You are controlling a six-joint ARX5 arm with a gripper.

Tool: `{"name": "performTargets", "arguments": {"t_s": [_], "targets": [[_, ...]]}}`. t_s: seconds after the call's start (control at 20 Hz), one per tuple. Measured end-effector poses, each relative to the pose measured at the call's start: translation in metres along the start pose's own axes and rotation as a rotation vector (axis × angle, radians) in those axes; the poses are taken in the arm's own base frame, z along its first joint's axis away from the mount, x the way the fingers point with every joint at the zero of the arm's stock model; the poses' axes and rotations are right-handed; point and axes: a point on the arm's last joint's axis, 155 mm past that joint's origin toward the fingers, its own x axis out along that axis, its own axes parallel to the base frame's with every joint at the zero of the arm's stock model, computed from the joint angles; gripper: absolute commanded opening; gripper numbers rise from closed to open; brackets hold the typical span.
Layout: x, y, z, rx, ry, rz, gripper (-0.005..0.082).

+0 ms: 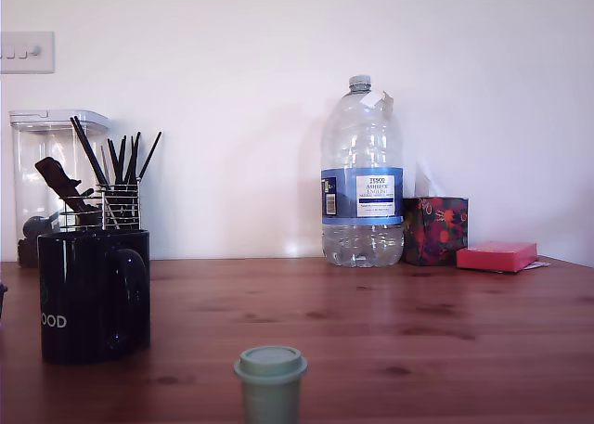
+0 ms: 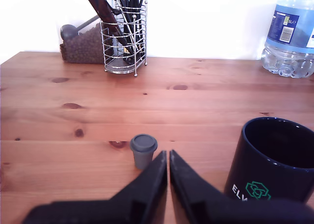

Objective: Pick up the coffee capsules from the table one by one and drop them inside the nearest coffee cup

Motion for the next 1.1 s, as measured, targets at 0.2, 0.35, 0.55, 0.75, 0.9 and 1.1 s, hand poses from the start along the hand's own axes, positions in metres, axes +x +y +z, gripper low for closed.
{"name": "performTargets", "arguments": {"t_s": [0.2,0.35,0.55,0.75,0.9,1.1], "targets": [[0.0,0.0,0.0,0.0,0.0,-0.001,-0.0021],[0.0,0.0,0.0,0.0,0.0,-0.001,-0.0021],[0.0,0.0,0.0,-0.001,0.0,-0.001,-0.0021],[0.0,0.002,0.0,-0.023,-0.001,0.009,-0.0021],[0.0,0.003,0.0,-0.027,0.0,0.019,-0.0021],[-0.001,0.011,-0.001,-0.057,0.005,0.06,-0.0021]]}}
